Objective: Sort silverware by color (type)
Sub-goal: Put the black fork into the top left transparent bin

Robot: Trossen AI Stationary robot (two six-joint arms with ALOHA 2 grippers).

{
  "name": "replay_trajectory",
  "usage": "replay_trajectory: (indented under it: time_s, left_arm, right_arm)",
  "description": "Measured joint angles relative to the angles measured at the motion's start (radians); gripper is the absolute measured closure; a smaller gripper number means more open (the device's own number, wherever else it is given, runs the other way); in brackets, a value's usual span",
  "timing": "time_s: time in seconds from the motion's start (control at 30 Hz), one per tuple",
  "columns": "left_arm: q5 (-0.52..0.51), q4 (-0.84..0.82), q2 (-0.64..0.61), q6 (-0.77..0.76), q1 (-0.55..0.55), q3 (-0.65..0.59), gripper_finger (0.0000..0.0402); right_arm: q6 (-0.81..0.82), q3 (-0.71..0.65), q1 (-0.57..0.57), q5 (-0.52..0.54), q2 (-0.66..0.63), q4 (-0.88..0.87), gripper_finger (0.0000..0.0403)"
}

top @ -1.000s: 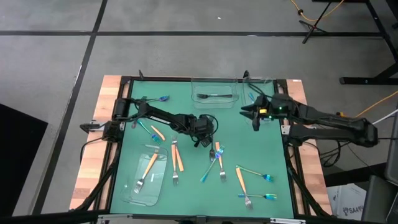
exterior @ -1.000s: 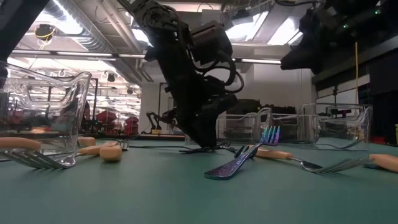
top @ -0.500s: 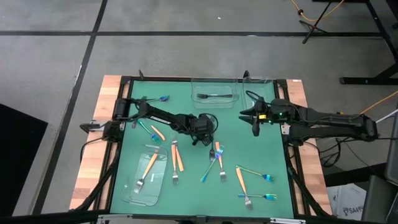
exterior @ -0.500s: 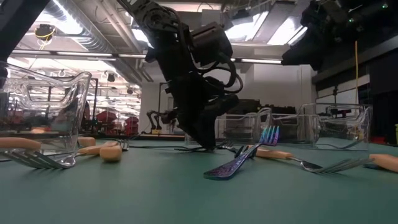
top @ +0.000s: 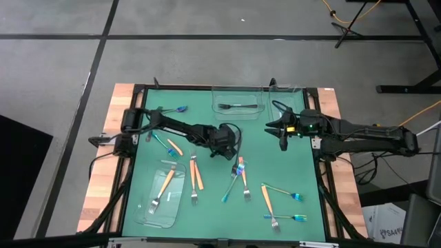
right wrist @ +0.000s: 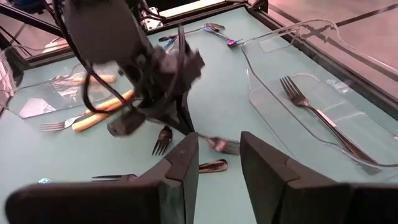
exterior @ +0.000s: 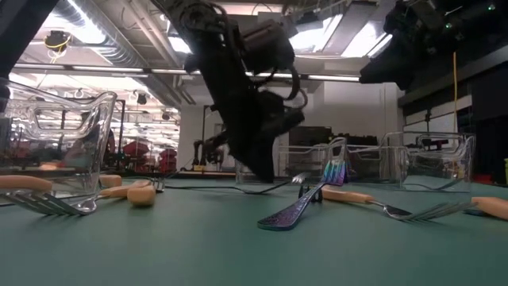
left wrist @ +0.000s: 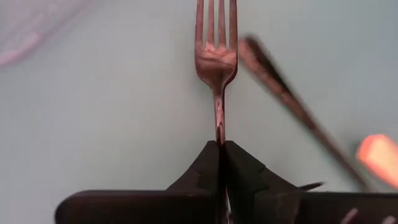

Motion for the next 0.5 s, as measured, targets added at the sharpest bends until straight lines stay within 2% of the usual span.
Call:
replay_trajectory:
  time_s: [0.23,0.5]
  left_arm:
    - [-0.021,0.007,-0.080,0.001,0.000,0.000,0.0397]
    - [-0.142,0.028,-0.195,0.037,0.000,0.002,0.0397]
  right_arm:
    - [0.045,0.000,0.000,0.001,0.000,0.004,0.0295]
    - [0.053,0.000,-0.001,0.004,0.000,0.053,0.0295]
